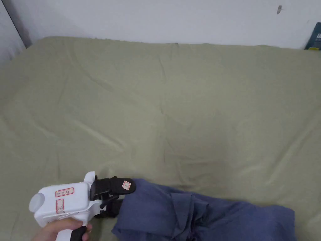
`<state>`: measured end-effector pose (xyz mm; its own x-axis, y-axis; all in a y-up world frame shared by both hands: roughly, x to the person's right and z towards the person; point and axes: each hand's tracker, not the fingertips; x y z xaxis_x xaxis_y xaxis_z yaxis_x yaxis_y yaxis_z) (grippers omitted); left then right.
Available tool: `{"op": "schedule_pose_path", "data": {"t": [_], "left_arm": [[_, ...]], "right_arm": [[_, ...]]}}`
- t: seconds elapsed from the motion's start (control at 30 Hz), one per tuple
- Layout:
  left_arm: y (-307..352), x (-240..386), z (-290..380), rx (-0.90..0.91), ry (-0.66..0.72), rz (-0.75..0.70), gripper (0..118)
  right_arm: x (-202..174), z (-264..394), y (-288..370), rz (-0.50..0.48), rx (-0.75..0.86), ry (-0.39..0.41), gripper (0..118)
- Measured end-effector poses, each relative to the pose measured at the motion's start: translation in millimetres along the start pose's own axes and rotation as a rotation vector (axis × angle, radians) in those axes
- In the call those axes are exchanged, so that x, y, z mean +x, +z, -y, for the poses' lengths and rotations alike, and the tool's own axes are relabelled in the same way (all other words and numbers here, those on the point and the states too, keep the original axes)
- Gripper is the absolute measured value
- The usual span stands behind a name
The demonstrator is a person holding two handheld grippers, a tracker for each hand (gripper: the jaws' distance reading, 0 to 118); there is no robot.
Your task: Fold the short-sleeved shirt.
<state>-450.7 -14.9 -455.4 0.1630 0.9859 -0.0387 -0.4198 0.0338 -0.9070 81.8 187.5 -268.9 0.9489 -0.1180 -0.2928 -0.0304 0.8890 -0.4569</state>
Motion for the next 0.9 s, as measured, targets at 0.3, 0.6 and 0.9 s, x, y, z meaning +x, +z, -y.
{"op": "schedule_pose_path", "data": {"t": [0.3, 0.6, 0.9], "left_arm": [[-25, 0, -5, -0.043, -0.030, -0.270, 10], [-10, 91, 56, 0.206, -0.270, -0.581, 10], [19, 139, 90, 0.443, -0.309, -0.838, 10]], "right_arm": [[-17, 5, -23, -0.041, -0.059, 0.012, 4], [-17, 2, -3, -0.069, 0.002, 0.010, 5], [-16, 8, 39, -0.090, 0.086, 0.026, 5]]}}
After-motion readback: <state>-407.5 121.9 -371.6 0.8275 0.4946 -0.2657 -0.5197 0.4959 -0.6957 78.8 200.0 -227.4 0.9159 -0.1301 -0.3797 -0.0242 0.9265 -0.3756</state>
